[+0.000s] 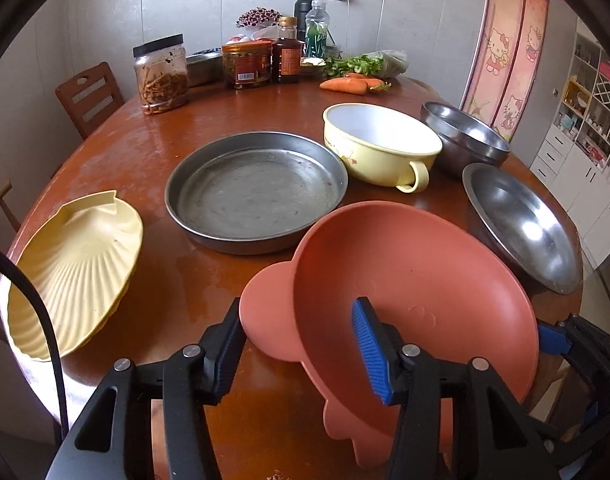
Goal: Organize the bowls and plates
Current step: 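Lift the orange plate and carry it over the yellow shell plate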
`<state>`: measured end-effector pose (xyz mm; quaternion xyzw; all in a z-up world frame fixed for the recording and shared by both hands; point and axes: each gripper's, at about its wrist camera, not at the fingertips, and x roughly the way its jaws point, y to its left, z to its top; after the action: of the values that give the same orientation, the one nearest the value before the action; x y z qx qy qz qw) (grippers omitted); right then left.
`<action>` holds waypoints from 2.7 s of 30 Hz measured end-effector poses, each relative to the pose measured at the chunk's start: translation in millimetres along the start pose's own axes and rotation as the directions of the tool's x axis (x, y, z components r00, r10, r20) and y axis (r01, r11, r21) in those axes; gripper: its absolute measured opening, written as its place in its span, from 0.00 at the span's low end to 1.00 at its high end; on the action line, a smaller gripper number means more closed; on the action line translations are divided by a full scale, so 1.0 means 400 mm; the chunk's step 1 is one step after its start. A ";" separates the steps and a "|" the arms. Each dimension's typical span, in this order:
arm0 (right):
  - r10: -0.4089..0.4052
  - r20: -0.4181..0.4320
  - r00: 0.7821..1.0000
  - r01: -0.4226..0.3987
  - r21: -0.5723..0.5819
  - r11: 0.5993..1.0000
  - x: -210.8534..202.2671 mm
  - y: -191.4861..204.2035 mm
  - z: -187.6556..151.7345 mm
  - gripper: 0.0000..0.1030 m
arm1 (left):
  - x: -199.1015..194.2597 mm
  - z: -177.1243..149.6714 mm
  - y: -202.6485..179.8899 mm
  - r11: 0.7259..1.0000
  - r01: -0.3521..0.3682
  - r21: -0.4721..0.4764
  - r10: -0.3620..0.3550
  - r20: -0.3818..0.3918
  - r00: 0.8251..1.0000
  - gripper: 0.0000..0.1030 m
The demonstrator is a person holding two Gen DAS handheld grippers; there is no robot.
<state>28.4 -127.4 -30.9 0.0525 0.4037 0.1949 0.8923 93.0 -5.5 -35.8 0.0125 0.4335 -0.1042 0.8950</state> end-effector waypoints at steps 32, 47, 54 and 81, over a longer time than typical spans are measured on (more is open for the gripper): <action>0.045 0.006 0.999 -0.045 -0.059 0.997 0.050 0.090 0.046 0.68 | -0.067 -0.016 0.113 0.994 0.019 -0.106 -0.013 0.054 0.998 0.49; 0.034 -0.023 0.999 -0.036 -0.095 0.995 0.071 0.087 0.026 0.51 | -0.033 -0.024 0.107 0.989 0.092 -0.116 -0.089 0.029 0.996 0.45; 0.046 -0.016 0.999 -0.047 -0.081 0.996 0.060 0.084 0.040 0.51 | -0.060 -0.017 0.104 0.987 0.098 -0.126 -0.093 0.047 0.995 0.45; 0.188 -0.032 0.982 -0.190 -0.238 0.953 0.170 0.325 0.212 0.52 | -0.186 0.008 0.370 0.957 -0.049 -0.284 0.090 0.133 0.987 0.45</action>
<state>92.2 24.0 10.9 -0.0181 0.3744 0.3270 0.8675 80.0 151.7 14.2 -0.1065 0.3771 -0.0107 0.9200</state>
